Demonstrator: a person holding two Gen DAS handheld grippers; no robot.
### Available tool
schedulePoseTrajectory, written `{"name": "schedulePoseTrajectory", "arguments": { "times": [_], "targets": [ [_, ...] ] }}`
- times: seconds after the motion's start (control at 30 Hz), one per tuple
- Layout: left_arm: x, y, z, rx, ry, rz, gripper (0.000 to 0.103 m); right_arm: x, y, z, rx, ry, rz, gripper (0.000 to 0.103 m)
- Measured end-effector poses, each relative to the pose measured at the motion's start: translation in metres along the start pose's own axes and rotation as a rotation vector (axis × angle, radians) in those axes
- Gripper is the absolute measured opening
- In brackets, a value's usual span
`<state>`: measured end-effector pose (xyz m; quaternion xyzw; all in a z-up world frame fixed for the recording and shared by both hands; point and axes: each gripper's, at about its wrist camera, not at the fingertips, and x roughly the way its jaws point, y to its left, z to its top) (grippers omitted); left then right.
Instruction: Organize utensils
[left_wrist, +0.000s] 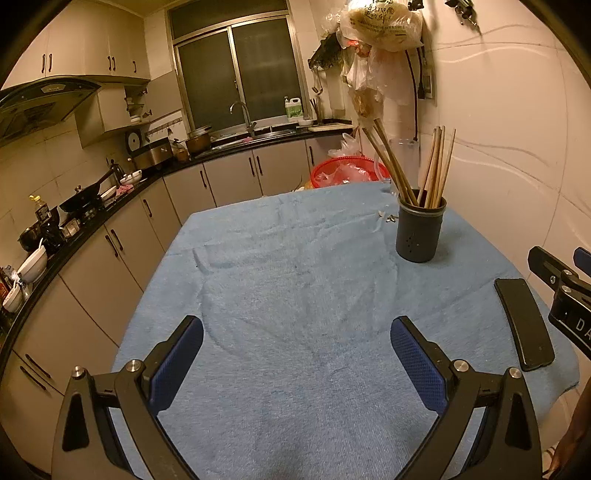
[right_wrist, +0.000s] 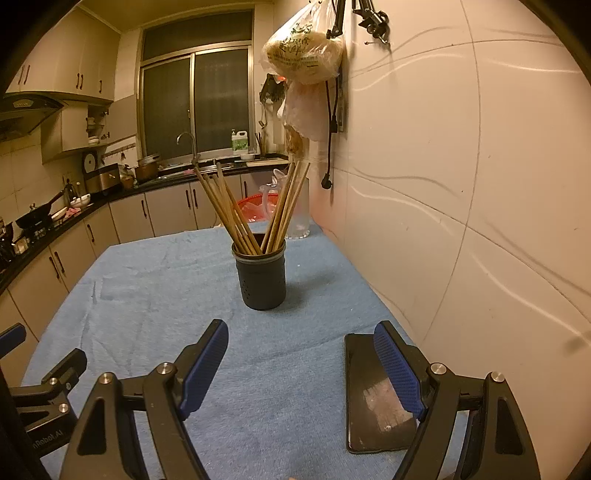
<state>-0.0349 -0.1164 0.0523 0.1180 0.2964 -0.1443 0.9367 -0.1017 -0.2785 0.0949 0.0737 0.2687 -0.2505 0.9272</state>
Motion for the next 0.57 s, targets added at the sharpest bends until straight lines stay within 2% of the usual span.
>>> {"name": "schedulePoseTrajectory", "arguments": {
  "times": [0.57],
  "targets": [
    [-0.013,0.01,-0.001,-0.02,-0.017,-0.008,0.101,-0.016,0.004,0.0,-0.007,-0.027,0.002,0.083]
  ]
}}
